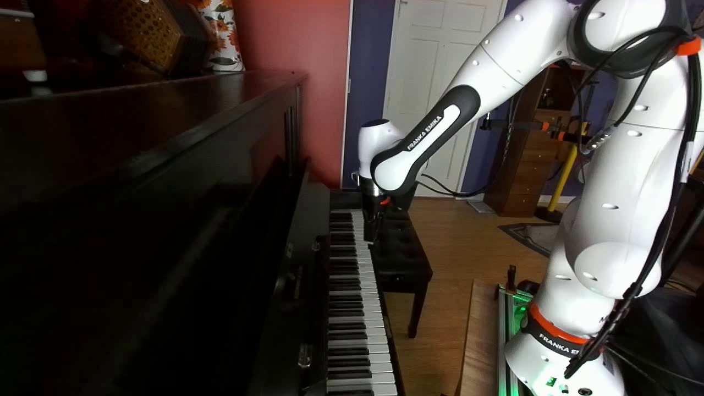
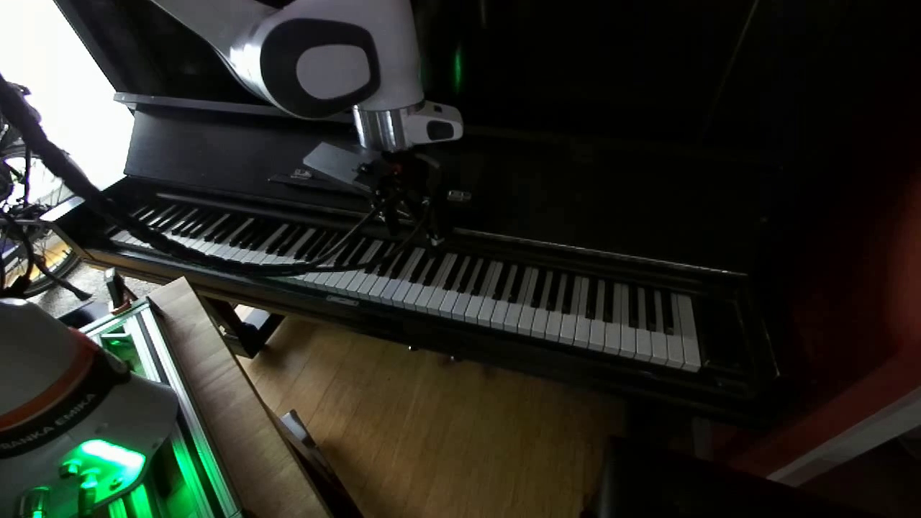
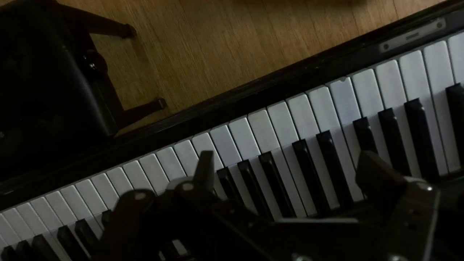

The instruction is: Press the third a sharp key from the right on piano

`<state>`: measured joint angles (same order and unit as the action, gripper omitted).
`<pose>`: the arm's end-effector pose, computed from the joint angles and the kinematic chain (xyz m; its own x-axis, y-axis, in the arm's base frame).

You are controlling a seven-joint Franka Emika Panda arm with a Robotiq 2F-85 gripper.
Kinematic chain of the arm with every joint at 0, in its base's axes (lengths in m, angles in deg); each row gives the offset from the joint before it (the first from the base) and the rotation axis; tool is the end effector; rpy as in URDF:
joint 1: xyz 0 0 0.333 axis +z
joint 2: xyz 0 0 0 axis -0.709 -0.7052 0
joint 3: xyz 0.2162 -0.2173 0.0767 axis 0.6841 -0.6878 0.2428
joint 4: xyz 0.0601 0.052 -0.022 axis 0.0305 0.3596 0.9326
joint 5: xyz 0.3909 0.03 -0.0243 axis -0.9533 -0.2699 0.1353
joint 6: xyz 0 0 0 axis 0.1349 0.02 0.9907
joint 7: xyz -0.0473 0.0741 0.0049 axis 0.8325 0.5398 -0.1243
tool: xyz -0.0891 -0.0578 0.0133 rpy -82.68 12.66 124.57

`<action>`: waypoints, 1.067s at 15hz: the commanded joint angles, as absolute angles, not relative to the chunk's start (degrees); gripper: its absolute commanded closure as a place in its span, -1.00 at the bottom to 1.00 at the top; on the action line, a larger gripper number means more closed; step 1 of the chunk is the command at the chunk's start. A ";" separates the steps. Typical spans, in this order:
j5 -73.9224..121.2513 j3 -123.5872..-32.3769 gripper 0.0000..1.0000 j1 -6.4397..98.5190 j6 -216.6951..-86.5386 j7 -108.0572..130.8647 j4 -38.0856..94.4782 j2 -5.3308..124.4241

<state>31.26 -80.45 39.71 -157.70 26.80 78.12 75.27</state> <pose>0.4563 -0.0959 0.2798 0.9901 0.1218 -0.0699 0.1284 -0.9867 0.0996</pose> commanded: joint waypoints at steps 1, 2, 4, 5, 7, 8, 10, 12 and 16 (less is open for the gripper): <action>28.54 -80.32 -1.00 39.10 -165.62 30.02 76.84 68.34; 27.99 -80.17 -1.00 38.84 -168.47 31.17 76.80 66.81; 25.69 -79.39 -0.50 38.00 -173.81 34.47 76.47 63.91; 24.25 -78.74 -0.48 37.40 -176.19 36.36 76.25 62.56; 21.11 -76.76 -0.16 35.74 -179.89 40.14 75.49 60.11; 20.11 -75.68 -0.02 34.85 -181.18 41.45 75.00 58.98; 18.42 -73.10 0.30 32.61 -183.20 44.03 73.84 56.73; 18.11 -70.97 0.61 30.60 -184.73 45.51 72.43 54.57; 19.98 -69.03 1.00 28.17 -186.57 45.72 70.09 51.31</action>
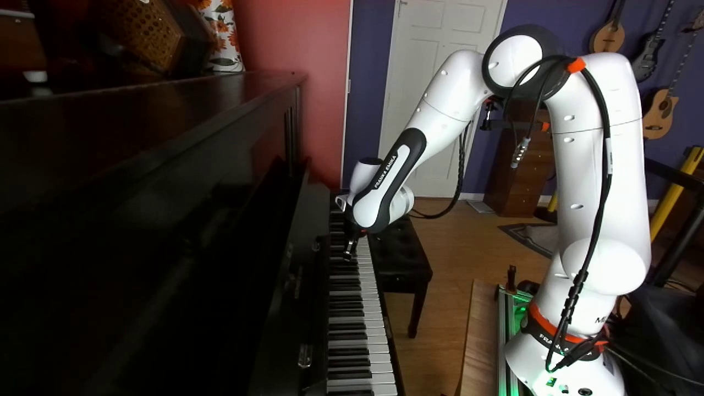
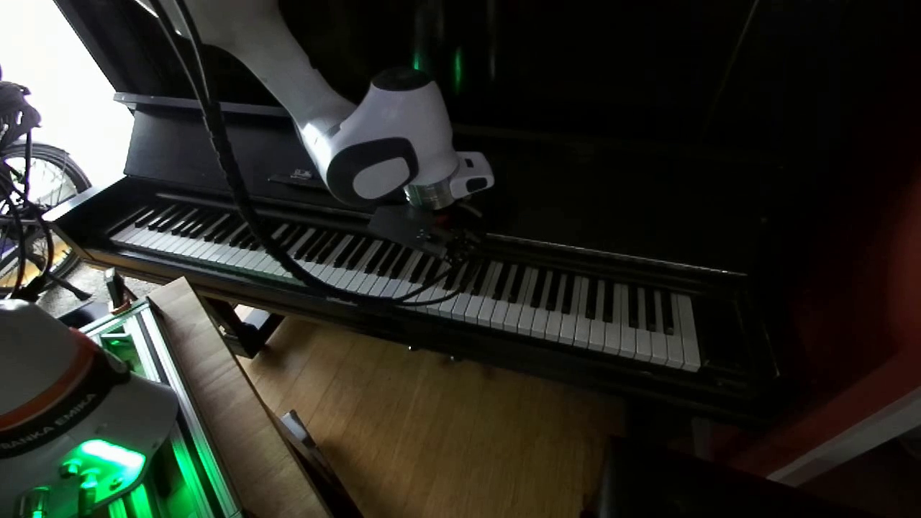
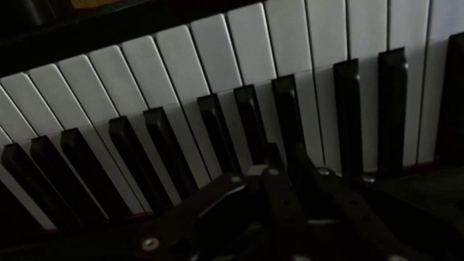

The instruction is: Press the third a sharp key from the right on piano

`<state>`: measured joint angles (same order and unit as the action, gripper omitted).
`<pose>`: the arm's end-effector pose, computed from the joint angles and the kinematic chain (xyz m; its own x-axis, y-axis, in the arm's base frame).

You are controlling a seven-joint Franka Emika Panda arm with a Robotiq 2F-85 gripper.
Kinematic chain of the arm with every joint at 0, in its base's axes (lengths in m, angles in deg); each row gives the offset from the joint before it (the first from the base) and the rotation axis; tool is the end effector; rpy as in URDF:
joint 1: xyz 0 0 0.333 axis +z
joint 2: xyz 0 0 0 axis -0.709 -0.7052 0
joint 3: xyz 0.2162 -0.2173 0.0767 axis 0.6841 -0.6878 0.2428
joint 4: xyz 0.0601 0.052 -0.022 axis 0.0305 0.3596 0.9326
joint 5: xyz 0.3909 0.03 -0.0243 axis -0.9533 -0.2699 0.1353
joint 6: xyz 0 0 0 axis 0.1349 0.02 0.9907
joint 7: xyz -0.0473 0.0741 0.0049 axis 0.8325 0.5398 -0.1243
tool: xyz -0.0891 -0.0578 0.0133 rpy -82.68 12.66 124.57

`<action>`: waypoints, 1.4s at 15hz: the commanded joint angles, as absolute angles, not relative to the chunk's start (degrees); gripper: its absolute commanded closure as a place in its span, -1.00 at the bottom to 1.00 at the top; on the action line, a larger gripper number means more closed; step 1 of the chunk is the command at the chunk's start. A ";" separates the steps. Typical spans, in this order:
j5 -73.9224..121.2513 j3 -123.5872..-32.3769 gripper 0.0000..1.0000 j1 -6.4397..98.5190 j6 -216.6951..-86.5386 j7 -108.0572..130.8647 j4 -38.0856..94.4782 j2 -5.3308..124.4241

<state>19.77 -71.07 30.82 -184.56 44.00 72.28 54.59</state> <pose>0.5072 -0.1021 0.1817 0.9506 0.2664 0.1592 0.2607 -0.9638 0.0561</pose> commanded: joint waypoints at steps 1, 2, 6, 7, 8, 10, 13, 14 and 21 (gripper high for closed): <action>20.60 -69.11 1.00 28.03 -186.73 45.54 69.59 50.69; 21.00 -69.04 1.00 27.77 -186.96 45.44 69.15 50.14; 21.77 -68.56 1.00 26.91 -186.46 45.51 67.94 48.53; 21.86 -68.49 1.00 26.81 -186.44 45.52 67.76 48.21; 21.93 -68.39 1.00 26.66 -186.41 45.61 67.60 47.98; 22.14 -68.28 1.00 26.45 -186.44 45.79 67.27 47.49; 22.72 -68.13 1.00 26.13 -186.93 46.09 66.97 46.75; 23.02 -68.27 1.00 26.21 -186.92 46.02 66.98 46.67; 23.67 -68.29 1.00 26.52 -185.86 45.27 67.91 48.92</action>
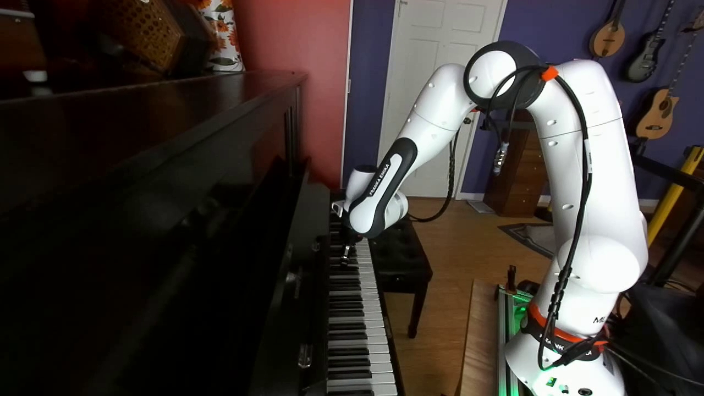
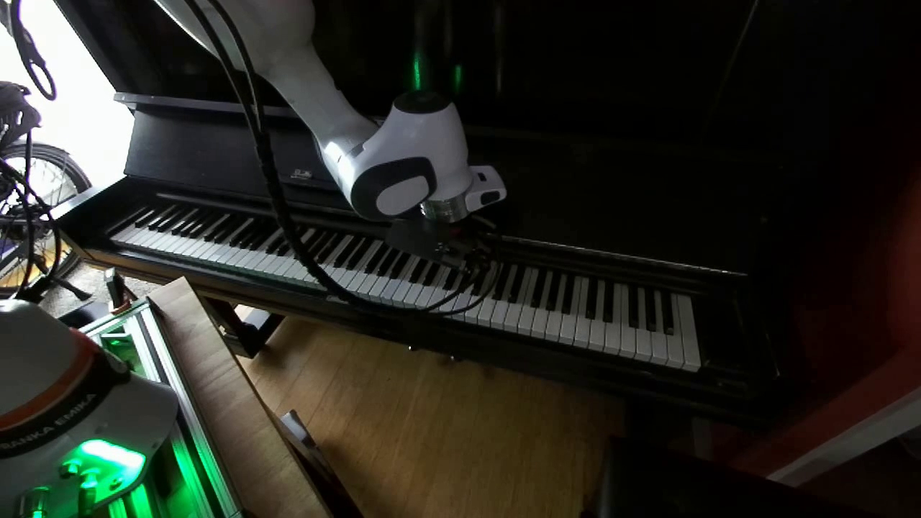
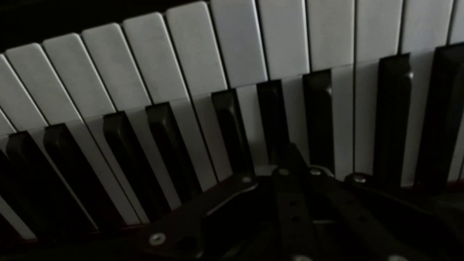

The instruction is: Press the third a sharp key from the right on piano

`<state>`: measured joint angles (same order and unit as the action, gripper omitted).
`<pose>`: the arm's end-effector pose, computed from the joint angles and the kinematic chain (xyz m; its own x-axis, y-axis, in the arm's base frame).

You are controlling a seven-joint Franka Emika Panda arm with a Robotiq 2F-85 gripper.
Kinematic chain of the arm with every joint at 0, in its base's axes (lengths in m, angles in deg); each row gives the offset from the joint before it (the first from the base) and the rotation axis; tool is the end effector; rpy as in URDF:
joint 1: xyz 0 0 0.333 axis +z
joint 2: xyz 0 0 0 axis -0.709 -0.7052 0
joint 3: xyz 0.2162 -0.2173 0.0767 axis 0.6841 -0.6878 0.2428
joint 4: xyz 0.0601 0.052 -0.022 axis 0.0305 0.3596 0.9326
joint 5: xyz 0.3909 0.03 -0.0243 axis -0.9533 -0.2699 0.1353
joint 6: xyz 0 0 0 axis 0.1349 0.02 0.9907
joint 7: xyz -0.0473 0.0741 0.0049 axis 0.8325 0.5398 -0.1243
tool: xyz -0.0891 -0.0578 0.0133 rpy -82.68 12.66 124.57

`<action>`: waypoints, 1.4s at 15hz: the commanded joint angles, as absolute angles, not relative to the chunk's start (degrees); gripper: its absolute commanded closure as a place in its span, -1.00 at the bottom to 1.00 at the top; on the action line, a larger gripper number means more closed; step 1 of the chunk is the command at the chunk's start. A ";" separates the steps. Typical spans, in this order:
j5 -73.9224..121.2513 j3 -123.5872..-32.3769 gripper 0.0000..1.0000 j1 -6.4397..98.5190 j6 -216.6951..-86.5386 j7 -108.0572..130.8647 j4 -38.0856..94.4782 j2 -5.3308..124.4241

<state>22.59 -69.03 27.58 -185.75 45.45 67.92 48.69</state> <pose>0.5224 -0.1124 0.1549 0.9385 0.3079 0.1563 0.3029 -0.9514 0.0554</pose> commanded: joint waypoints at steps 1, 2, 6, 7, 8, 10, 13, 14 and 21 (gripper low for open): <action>23.59 -68.21 1.00 26.55 -185.40 45.16 68.14 49.65; 23.30 -67.63 1.00 26.14 -185.09 45.52 68.31 50.18; 22.27 -66.08 0.46 25.48 -184.11 45.66 69.35 53.18; 22.00 -65.85 0.39 25.49 -183.83 45.66 69.69 54.03; 21.59 -65.42 0.27 25.30 -183.37 45.76 70.05 54.96; 21.92 -66.36 -0.04 26.24 -182.56 45.16 70.71 56.78; 22.33 -67.80 -0.48 27.26 -179.50 45.39 71.90 60.20; 22.33 -68.36 -0.65 27.70 -178.30 45.19 72.32 61.46; 24.06 -73.84 -1.00 32.37 -167.36 42.04 74.84 72.18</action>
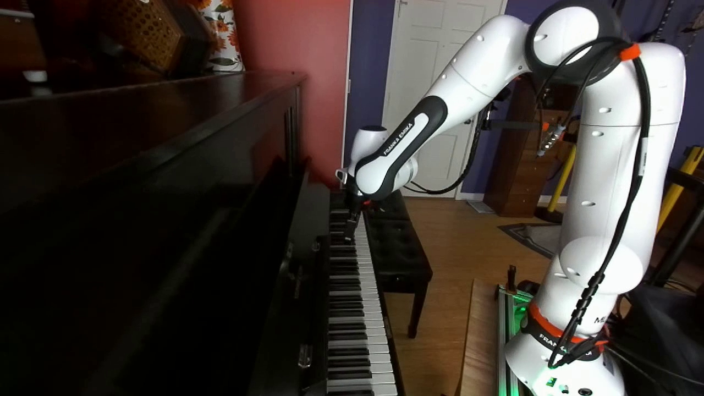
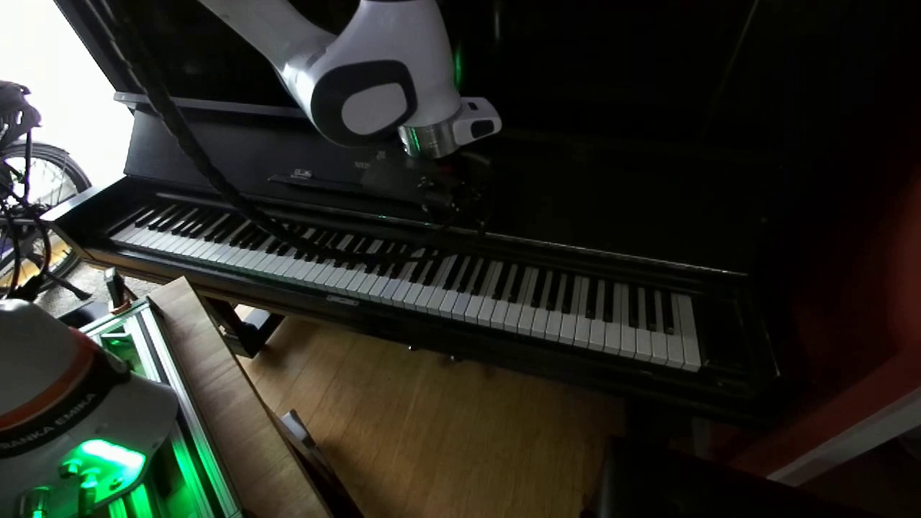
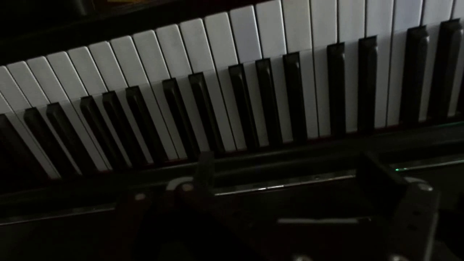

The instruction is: Press the third a sharp key from the right on piano

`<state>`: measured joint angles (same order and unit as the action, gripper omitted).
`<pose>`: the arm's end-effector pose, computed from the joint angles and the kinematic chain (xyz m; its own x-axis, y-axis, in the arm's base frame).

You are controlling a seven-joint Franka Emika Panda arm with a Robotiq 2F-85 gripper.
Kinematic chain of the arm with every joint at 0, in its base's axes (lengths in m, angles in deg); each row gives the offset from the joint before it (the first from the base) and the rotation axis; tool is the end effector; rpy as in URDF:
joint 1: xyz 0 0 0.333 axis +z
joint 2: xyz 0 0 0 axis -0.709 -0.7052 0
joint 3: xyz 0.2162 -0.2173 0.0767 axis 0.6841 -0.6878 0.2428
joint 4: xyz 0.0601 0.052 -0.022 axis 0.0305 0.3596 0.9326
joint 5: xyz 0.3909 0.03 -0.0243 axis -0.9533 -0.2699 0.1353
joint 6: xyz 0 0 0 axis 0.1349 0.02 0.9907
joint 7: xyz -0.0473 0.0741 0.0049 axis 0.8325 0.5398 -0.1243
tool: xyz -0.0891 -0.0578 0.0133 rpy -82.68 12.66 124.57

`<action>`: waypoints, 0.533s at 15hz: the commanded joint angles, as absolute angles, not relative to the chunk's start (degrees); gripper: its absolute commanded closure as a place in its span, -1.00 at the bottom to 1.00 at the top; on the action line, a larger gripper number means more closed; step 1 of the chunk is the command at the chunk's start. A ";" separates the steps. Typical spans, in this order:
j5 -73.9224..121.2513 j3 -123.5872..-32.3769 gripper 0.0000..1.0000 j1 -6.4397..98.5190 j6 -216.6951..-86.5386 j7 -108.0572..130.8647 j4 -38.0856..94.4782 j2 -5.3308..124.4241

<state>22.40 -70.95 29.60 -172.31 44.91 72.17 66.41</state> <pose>0.5089 -0.1113 0.2674 0.9412 0.3083 0.1380 0.2989 -0.9505 0.0845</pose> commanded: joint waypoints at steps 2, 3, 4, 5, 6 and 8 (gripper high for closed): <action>26.48 -75.69 -1.00 33.91 -162.86 37.78 74.87 75.39; 26.60 -76.04 -1.00 34.40 -160.86 36.98 74.86 77.05; 27.10 -76.48 -1.00 34.90 -158.50 35.65 74.61 78.50; 27.31 -76.78 -1.00 35.32 -156.32 34.36 74.37 79.91; 27.42 -77.01 -1.00 35.71 -154.15 33.08 74.17 81.28; 27.80 -77.17 -1.00 36.38 -150.05 30.38 73.72 83.66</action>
<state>26.40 -75.86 34.49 -155.22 34.80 72.65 79.16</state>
